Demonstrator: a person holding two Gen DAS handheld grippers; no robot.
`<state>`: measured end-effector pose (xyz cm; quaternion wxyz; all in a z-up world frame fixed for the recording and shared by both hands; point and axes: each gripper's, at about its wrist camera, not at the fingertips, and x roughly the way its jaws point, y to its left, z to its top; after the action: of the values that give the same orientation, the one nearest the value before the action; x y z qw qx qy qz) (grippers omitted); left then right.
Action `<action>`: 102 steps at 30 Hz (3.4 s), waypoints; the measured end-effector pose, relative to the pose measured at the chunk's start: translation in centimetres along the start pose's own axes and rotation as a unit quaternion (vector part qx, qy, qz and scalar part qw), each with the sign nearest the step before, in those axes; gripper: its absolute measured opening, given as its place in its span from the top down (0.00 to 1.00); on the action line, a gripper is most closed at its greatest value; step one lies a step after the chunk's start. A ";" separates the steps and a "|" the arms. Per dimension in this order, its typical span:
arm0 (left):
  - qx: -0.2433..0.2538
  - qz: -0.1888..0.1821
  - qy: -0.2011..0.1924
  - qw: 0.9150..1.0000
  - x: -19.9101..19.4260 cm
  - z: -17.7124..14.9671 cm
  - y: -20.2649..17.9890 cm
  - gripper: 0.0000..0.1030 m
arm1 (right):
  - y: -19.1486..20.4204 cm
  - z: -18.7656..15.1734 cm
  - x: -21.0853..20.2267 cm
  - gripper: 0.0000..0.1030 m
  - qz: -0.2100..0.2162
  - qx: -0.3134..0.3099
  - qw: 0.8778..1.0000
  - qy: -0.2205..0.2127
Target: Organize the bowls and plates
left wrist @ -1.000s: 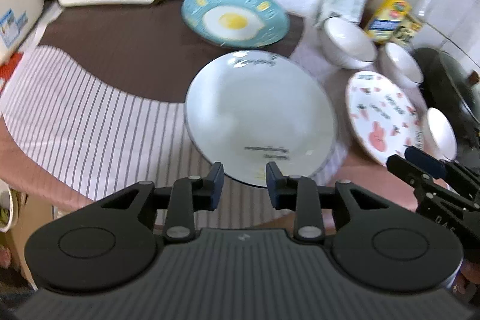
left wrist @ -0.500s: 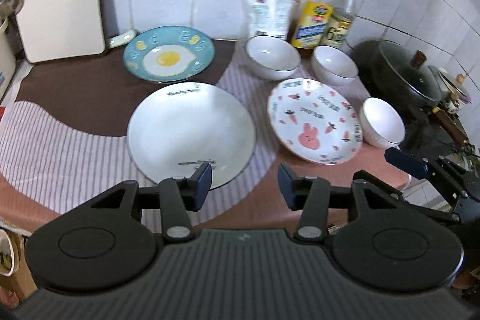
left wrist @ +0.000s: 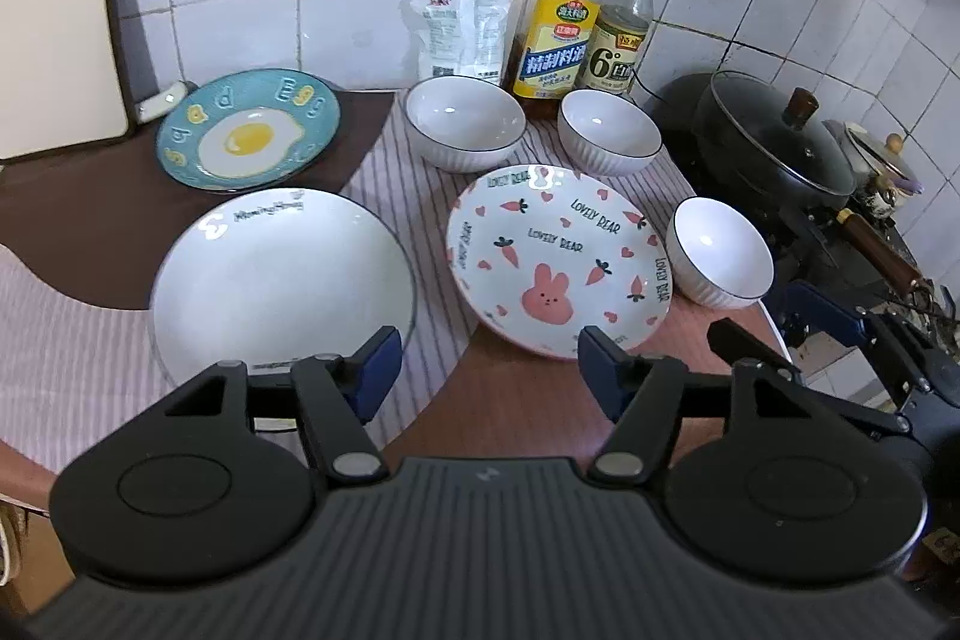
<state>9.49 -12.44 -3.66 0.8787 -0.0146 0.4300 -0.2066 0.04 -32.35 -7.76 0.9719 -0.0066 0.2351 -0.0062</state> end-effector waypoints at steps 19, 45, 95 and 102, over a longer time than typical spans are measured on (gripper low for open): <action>-0.059 0.058 0.022 0.996 10.0 -1.5 -1.5 0.33 | -5.1 -5.3 8.1 0.30 0.007 0.170 0.983 0.064; -0.136 0.021 0.088 0.987 16.1 -0.5 -0.4 0.76 | -6.3 -5.8 14.1 0.77 0.003 0.241 0.966 0.090; -0.107 0.050 0.032 0.992 3.3 -1.1 4.9 0.78 | 0.7 -0.2 7.9 0.76 0.083 0.289 0.947 0.111; -0.123 0.059 0.019 0.990 1.3 -1.3 7.4 0.78 | 3.6 1.3 8.0 0.76 0.097 0.253 0.955 0.119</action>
<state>11.79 -6.01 -6.94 0.8725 -0.0934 0.4691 -0.0999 7.76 -28.87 -10.25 0.9027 0.2636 0.3391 0.0279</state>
